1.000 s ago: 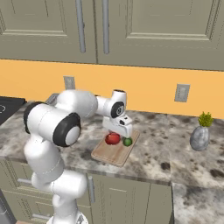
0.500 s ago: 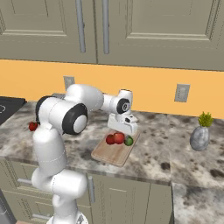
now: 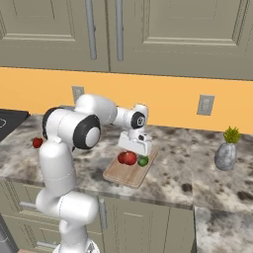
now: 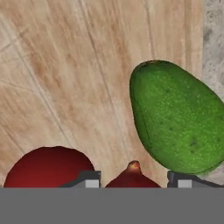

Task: Place the avocado, onion, tomato, and bell pepper on the cutting board.

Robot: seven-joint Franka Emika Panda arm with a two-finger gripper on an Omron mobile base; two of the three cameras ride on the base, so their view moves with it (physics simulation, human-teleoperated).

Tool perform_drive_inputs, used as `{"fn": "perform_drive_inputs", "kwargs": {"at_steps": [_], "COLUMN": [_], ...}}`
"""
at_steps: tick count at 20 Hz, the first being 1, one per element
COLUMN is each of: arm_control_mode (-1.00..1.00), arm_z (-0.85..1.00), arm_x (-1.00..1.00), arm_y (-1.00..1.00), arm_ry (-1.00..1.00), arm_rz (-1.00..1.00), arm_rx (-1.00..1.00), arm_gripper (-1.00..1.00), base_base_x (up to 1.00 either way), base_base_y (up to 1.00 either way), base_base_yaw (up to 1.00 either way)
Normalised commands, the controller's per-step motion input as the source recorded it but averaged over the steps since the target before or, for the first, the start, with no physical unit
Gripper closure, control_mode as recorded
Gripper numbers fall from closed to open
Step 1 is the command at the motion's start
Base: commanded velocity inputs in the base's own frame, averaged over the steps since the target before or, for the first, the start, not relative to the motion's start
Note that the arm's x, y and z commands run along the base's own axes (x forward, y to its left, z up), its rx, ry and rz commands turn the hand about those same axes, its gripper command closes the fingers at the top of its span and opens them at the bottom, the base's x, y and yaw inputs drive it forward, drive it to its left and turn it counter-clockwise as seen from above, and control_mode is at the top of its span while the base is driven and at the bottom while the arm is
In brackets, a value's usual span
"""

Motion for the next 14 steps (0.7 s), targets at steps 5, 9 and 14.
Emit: {"fn": "perform_drive_inputs", "kwargs": {"at_steps": [5, 9, 14], "arm_control_mode": [-1.00, -1.00, -1.00], "arm_z": [-0.42, -0.54, -0.50], "arm_x": [-0.18, -0.11, -0.12], "arm_y": [0.28, 0.31, 0.27], "arm_ry": [0.12, 0.16, 0.15], "arm_rz": [0.00, 0.00, 0.00], "arm_rx": [0.05, 0.06, 0.06], "arm_gripper": [1.00, 1.00, 1.00], "base_base_x": [0.00, 0.00, 0.00], "base_base_y": [0.00, 0.00, 0.00], "base_base_yaw": [0.00, 0.00, 0.00]}}
